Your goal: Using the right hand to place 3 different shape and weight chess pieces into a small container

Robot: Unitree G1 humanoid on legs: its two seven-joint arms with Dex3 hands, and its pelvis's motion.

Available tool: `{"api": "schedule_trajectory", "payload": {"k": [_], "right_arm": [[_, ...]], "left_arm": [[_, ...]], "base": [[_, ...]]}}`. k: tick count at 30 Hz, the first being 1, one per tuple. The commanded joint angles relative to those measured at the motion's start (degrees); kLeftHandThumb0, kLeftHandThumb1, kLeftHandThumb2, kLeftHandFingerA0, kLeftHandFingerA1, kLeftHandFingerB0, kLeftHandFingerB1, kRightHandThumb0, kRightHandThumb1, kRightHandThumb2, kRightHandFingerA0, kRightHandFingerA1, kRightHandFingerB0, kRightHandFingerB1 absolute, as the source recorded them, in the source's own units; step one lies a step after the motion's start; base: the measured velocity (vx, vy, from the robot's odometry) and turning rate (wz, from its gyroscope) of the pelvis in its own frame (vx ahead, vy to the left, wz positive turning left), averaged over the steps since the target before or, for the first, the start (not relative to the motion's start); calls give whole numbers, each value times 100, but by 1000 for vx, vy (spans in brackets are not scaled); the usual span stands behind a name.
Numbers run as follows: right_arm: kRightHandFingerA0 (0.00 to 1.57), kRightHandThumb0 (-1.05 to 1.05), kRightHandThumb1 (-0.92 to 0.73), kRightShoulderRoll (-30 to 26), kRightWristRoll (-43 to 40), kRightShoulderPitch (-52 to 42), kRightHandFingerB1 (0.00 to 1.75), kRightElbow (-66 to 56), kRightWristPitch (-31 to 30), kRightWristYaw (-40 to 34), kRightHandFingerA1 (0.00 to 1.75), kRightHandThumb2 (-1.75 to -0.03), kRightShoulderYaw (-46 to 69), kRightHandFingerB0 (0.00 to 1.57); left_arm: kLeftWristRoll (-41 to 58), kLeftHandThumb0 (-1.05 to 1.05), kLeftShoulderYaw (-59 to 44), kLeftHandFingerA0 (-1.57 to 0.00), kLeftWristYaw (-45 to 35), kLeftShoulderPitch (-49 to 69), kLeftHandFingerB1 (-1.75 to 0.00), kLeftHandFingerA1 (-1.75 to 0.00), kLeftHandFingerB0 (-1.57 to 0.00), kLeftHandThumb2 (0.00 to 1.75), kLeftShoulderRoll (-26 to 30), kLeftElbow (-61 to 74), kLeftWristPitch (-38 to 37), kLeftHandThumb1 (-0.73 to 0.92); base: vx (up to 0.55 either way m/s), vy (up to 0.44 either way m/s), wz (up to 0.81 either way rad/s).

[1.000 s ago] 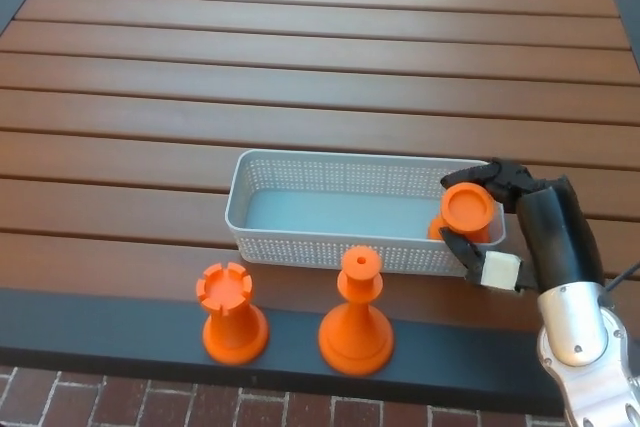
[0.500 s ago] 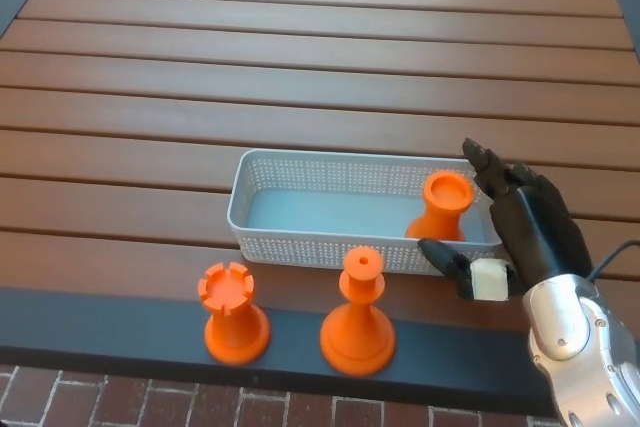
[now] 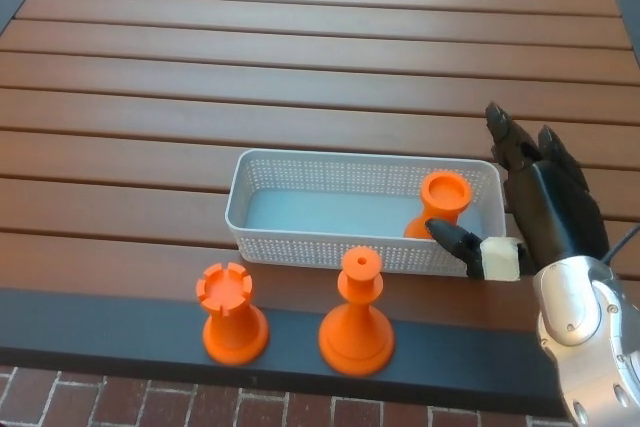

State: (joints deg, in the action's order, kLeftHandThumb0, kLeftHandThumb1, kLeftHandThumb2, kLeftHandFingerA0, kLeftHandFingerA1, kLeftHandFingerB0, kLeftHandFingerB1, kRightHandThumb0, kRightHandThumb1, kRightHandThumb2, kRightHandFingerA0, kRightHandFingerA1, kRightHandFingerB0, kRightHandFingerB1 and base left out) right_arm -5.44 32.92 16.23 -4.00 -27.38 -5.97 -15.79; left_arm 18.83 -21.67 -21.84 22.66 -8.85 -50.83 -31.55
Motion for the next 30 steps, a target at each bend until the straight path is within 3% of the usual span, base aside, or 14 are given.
{"api": "schedule_trajectory", "payload": {"k": [1,6,8,9,16,17,21,24,25,27,28,30], "right_arm": [[0,-91,-48,-123,280,-294,0,-1032,-647,406,0,-70,38,0],[0,-85,-47,-72,449,-901,0,-2191,-844,399,0,-68,120,0],[0,-76,-46,33,582,-1649,0,-3318,-943,450,0,-66,58,0],[0,-66,-45,39,697,-1983,0,-3681,-898,423,0,-63,-64,0],[0,-65,-44,-44,1195,-3783,5,-4899,-233,-10,0,-69,-914,0],[0,-35,-48,-97,1191,-4279,7,-5043,-36,-205,0,-71,-1120,6],[0,-27,-51,-98,1134,-5226,19,-5268,268,-584,0,-72,-1473,6],[0,-27,-51,-74,1141,-5369,19,-5306,327,-599,0,-72,-1512,6],[0,-50,-36,-53,1282,-5699,31,-5017,286,-857,38,-78,-1679,0],[0,-56,-38,2,1313,-5861,25,-4757,339,-1057,35,-78,-1759,0],[0,-67,-40,66,1318,-5854,15,-4606,372,-1147,28,-79,-1798,7],[0,-67,-40,140,1351,-5849,15,-4461,401,-1231,28,-79,-1850,7]], "left_arm": [[-66,-10,-36,-111,143,-28,-109,-137,-95,118,101,-250,-267,52],[-58,-7,-67,-111,221,-69,-109,-136,-96,118,110,-362,-235,52],[-56,-8,-68,-110,247,-75,-109,-134,-96,113,118,-378,-149,54],[-35,-7,-79,-109,216,-70,-109,-135,-96,116,121,-384,-150,54],[69,-7,-148,-107,88,-139,-110,-136,-95,120,124,-407,-224,52],[97,-5,-162,-105,65,-138,-112,-139,-94,116,127,-386,-199,54],[123,-5,-188,-104,43,-139,-112,-141,-93,117,116,-331,-203,54],[126,-5,-202,-104,30,-148,-112,-141,-93,117,114,-338,-217,54],[236,-7,-234,-109,-60,-143,-114,-138,-97,115,61,-258,-95,54],[252,-7,-248,-110,-93,-151,-114,-135,-98,113,45,-248,-81,54],[224,-7,-243,-111,-89,-157,-112,-135,-97,114,44,-253,-122,54],[201,-7,-241,-111,-89,-161,-112,-135,-97,114,36,-248,-160,54]], "base": [[0,0,0],[0,0,0],[0,0,0],[0,0,0],[0,0,0],[0,0,0],[0,0,0],[0,0,0],[0,0,0],[0,0,0],[0,0,0],[0,0,0]]}}
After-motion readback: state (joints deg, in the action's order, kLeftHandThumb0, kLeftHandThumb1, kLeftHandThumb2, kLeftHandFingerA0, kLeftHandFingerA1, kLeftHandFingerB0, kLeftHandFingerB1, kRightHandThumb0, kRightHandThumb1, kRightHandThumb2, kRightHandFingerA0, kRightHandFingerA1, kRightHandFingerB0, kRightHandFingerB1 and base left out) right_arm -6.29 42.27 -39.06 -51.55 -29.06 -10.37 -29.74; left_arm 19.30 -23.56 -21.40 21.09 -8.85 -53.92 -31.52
